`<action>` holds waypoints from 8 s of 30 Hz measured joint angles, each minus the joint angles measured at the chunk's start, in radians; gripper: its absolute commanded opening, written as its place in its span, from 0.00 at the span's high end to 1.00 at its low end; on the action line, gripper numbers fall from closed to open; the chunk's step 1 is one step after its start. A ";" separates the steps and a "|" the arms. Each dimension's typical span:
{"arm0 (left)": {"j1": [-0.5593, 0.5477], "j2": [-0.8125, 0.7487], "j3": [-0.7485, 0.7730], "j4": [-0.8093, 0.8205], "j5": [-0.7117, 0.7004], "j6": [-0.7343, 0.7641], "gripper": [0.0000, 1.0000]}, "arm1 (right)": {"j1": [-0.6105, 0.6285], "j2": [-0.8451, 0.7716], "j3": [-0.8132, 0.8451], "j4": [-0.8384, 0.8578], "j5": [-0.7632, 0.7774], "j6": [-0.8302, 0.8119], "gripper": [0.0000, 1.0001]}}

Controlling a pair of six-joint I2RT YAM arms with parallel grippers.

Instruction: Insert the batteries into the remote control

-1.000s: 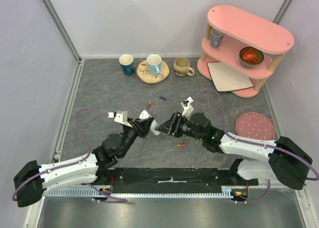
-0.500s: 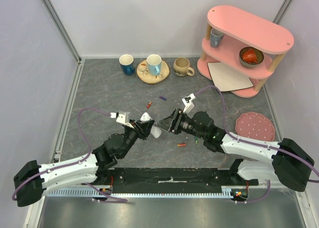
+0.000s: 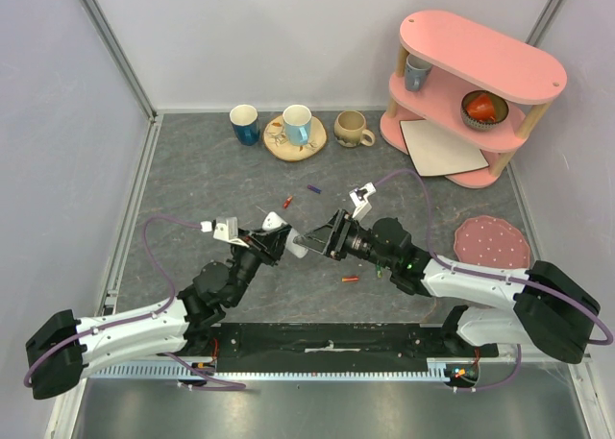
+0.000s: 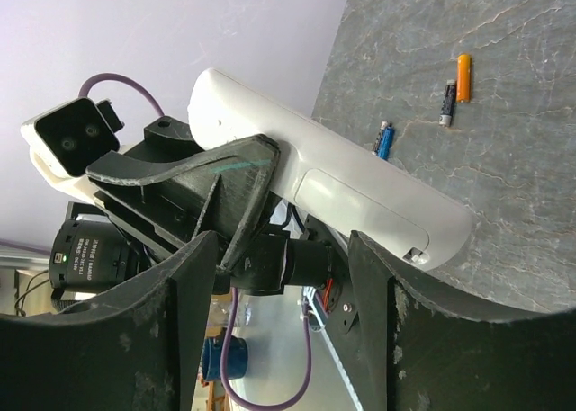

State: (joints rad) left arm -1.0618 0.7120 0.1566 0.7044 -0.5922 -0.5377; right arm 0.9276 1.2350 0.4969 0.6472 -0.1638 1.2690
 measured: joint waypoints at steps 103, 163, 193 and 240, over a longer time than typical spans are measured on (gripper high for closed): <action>0.011 0.035 -0.021 0.127 0.018 0.009 0.98 | -0.015 0.010 -0.018 -0.034 0.003 -0.013 0.32; 0.023 0.065 -0.021 0.108 0.029 -0.008 0.98 | -0.016 0.042 0.029 -0.113 0.003 -0.040 0.32; 0.023 0.031 -0.019 0.079 0.026 -0.011 0.98 | -0.029 0.023 0.031 -0.121 -0.015 -0.040 0.32; 0.021 0.029 0.013 0.003 -0.015 -0.026 0.98 | -0.034 0.006 0.031 -0.123 -0.014 -0.040 0.32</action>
State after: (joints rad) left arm -1.0405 0.7406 0.1696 0.7074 -0.6075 -0.5636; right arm 0.8936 1.2407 0.5282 0.5243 -0.1783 1.2285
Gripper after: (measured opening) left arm 0.330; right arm 0.678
